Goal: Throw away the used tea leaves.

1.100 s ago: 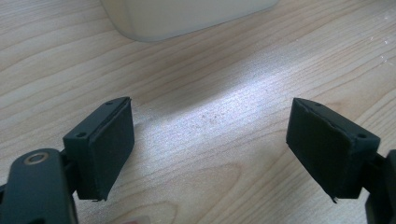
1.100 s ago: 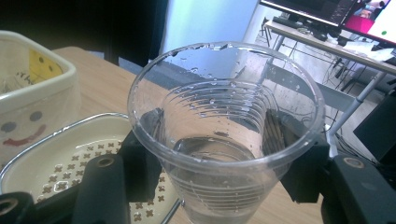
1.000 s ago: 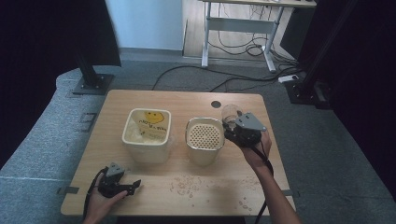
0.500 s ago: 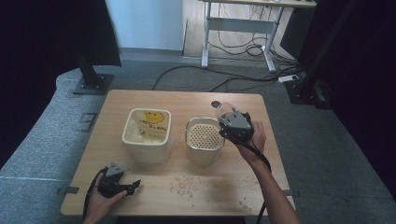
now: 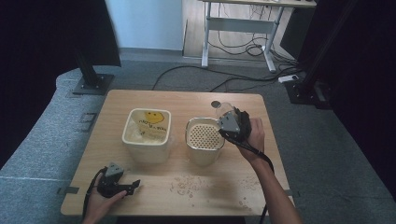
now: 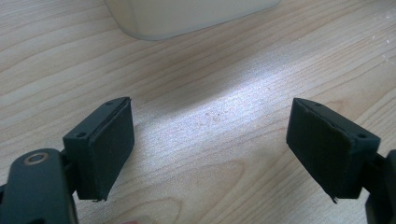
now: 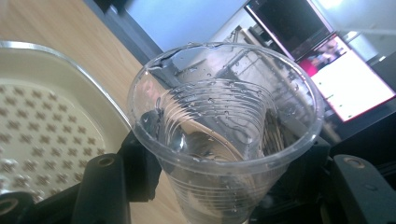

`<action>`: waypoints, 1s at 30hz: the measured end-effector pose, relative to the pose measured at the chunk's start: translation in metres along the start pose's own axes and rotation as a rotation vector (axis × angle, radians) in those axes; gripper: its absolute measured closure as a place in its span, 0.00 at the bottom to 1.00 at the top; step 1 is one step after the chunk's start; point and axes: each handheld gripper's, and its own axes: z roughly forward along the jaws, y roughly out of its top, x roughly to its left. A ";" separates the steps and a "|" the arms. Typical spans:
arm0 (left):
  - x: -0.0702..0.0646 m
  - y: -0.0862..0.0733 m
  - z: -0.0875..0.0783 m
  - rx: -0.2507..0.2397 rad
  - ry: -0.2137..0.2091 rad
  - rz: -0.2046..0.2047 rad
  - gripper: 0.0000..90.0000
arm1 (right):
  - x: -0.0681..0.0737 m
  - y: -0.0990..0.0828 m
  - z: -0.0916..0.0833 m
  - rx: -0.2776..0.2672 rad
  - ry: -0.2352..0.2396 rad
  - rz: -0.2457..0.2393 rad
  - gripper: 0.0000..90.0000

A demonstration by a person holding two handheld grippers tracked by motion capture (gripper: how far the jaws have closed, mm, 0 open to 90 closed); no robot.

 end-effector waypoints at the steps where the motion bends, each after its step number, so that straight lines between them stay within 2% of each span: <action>1: 0.000 0.000 0.000 0.000 0.000 -0.001 0.17 | 0.002 0.000 0.000 0.006 -0.009 -0.031 0.45; 3: 0.000 0.000 0.001 0.003 0.001 0.001 0.17 | 0.007 0.001 0.002 0.012 -0.024 -0.087 0.45; 4: 0.000 0.000 0.001 0.004 0.000 0.001 0.17 | 0.012 0.001 0.002 0.021 -0.042 -0.154 0.45; 5: 0.000 0.000 0.001 0.004 -0.001 0.001 0.17 | 0.012 0.001 0.002 0.021 -0.042 -0.154 0.45; 8: 0.000 -0.001 0.001 0.005 0.000 0.001 0.17 | 0.020 0.003 0.003 0.023 -0.070 -0.262 0.45; 9: 0.000 -0.001 0.001 0.005 -0.001 0.001 0.17 | 0.023 0.004 0.003 0.018 -0.076 -0.318 0.45; 10: 0.000 -0.001 0.001 0.005 -0.002 -0.001 0.17 | 0.031 0.004 0.003 0.017 -0.101 -0.423 0.45; 11: 0.000 -0.001 0.001 0.005 -0.002 -0.001 0.17 | 0.031 0.004 0.003 0.017 -0.101 -0.423 0.45; 15: 0.000 -0.001 0.000 0.006 -0.001 -0.001 0.17 | 0.043 0.003 0.006 0.027 -0.121 -0.596 0.44; 22: 0.001 -0.001 0.001 0.010 0.000 -0.002 0.17 | 0.059 0.000 0.011 0.039 -0.170 -0.791 0.44; 24: 0.001 -0.001 0.001 0.010 0.000 -0.003 0.17 | 0.063 -0.001 0.012 0.043 -0.190 -0.870 0.44; 25: 0.001 -0.001 0.001 0.010 0.000 -0.003 0.17 | 0.066 -0.002 0.012 0.037 -0.225 -0.966 0.45; 26: 0.001 -0.001 0.001 0.007 -0.001 -0.006 0.17 | 0.068 -0.002 0.012 0.037 -0.240 -1.015 0.44; 27: 0.001 -0.001 0.000 0.009 -0.001 -0.005 0.17 | 0.068 -0.002 0.012 0.037 -0.240 -1.015 0.44; 30: 0.002 -0.001 0.000 0.009 -0.001 -0.007 0.17 | 0.070 -0.001 0.012 0.039 -0.258 -1.081 0.44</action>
